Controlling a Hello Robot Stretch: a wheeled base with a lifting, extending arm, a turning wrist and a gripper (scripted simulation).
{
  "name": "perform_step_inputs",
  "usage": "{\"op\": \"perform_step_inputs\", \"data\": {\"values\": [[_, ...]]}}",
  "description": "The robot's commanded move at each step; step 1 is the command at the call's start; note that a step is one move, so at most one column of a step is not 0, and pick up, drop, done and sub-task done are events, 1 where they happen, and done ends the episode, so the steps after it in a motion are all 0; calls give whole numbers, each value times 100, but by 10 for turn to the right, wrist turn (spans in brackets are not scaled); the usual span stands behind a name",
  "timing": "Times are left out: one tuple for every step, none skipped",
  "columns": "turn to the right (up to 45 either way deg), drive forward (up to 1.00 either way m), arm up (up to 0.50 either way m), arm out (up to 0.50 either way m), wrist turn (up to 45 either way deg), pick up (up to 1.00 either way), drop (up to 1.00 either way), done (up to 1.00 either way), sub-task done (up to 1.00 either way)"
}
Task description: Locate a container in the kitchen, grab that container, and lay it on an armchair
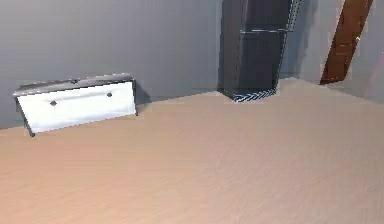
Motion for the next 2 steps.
{"op": "perform_step_inputs", "data": {"values": [[-240, 0, 0, 0, 0, 0, 0, 0, 0], [0, 30, 0, 0, 0, 0, 0, 0, 0]]}}
